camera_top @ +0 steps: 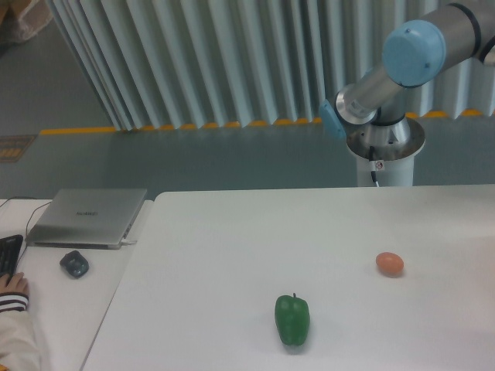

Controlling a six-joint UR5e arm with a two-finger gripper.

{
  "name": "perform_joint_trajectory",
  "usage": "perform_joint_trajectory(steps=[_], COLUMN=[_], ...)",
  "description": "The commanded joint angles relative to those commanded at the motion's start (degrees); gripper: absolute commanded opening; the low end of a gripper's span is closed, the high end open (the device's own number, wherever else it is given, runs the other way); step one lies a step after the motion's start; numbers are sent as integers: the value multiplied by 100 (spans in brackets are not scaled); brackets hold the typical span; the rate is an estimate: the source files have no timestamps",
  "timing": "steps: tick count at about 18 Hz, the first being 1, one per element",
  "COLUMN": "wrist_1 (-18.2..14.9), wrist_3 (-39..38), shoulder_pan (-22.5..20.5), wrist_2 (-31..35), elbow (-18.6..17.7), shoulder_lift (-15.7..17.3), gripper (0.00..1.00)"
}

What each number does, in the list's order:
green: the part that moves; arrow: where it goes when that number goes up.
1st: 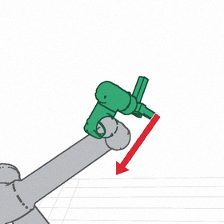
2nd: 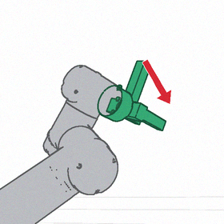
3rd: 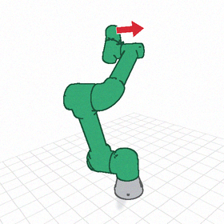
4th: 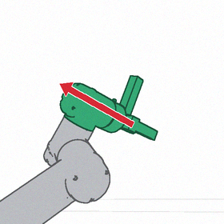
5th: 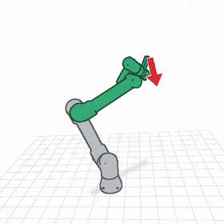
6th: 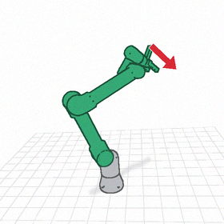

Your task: Place the red pepper on the table

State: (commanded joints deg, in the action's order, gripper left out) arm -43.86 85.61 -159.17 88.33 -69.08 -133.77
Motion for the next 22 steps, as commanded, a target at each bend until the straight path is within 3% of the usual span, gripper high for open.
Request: perform_joint_trajectory(steps=[5,6,9,10,12,16,19,22], wrist_1=[-9,-17,-53,-53,-62,-79,-97,-465], wrist_3=[17,9,18,18,-35,-97,-88,-88], shoulder_pan=[0,0,9,17,18,26,26,18], wrist_2=[0,0,0,-9,0,9,9,9], elbow=[-35,-61,-123,-175,-202,-237,-229,-202], shoulder_lift=[0,26,123,166,211,255,316,518], gripper=[99,85,56,50,48,29,29,29])
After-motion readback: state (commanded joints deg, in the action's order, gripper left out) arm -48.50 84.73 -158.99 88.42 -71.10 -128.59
